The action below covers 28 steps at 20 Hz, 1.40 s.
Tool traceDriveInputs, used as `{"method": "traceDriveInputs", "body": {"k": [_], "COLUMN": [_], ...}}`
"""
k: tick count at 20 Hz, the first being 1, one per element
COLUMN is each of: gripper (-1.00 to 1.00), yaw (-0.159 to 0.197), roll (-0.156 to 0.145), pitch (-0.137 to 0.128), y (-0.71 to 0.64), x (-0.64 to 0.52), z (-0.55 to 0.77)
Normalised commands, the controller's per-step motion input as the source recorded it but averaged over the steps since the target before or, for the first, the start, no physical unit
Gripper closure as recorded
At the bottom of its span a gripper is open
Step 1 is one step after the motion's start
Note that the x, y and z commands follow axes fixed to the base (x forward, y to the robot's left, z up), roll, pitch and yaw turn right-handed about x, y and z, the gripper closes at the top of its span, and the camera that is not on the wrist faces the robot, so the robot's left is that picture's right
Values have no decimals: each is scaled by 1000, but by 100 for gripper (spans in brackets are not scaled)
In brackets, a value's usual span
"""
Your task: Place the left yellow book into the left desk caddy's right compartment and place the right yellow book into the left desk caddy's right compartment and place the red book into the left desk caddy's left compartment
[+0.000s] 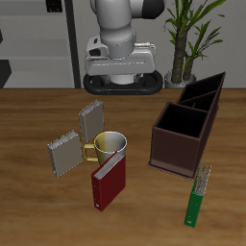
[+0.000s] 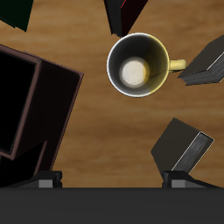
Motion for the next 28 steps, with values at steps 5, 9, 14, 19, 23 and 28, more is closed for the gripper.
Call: {"method": "traceDriveInputs", "body": {"k": [5,9,14,19,23,28], "gripper": [-100,-100,-100,-100,-100,-100], "yaw": [4,-12,-68,-32,-40,-27], "roll": [-17,-31,-111,-86,-59,-37], "pitch": [-8,-4,-38,21,33,12], "y": [-3,-139,-407,-431,-440,-469], "x": [-14,11,-10,38,-44,-120], "z": [-9,-14,71,-89,-206,-171]}}
